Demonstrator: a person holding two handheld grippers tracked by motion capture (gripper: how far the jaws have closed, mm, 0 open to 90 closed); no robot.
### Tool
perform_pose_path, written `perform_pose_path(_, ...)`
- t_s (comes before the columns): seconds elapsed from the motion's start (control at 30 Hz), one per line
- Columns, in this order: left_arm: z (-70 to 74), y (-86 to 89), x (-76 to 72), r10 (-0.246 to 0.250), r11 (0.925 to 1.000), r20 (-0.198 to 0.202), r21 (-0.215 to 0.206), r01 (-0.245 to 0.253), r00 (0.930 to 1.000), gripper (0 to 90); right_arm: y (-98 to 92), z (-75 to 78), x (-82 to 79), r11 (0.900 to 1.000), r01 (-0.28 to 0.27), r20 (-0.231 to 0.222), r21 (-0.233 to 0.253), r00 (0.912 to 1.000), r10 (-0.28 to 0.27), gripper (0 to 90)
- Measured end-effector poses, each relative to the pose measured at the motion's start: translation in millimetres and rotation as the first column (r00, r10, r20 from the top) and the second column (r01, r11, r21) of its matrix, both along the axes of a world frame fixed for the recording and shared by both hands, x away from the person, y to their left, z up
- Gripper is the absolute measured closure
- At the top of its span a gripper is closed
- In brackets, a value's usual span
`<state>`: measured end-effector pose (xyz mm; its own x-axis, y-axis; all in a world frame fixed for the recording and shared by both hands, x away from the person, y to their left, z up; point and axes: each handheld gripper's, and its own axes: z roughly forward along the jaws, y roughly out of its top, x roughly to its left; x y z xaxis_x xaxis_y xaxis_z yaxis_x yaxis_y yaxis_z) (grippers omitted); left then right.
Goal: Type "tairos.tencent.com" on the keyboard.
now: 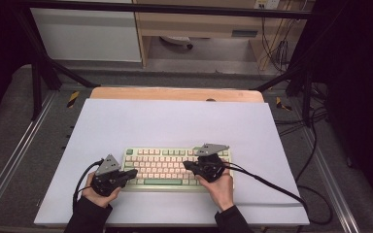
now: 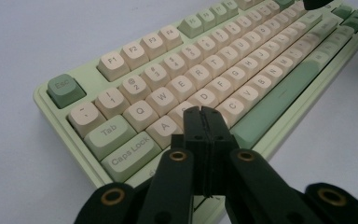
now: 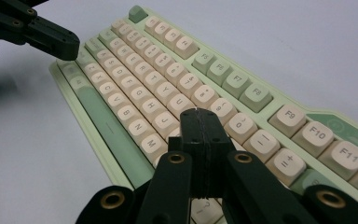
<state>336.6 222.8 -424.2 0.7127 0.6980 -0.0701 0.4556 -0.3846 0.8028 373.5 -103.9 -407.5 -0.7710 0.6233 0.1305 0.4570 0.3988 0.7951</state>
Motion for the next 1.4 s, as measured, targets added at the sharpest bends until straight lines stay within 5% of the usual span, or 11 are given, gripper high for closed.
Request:
perform_pose_path(0.4, 0.1, 0.8, 0.1, 0.000, 1.0000, 0.001, -0.003, 0.000, 1.0000, 89.8, 16.2, -3.0, 9.4, 1.000, 0.005, -0.015, -0.016, 0.9999, -0.005, 90.0)
perform_pose_path(1.4, -0.3, 1.5, 0.5, 0.003, 1.0000, 0.000, -0.003, -0.003, 1.0000, 89.8, 20.7, -21.6, 19.7, 0.996, 0.026, -0.033, -0.081, 0.9990, -0.029, 90.0)
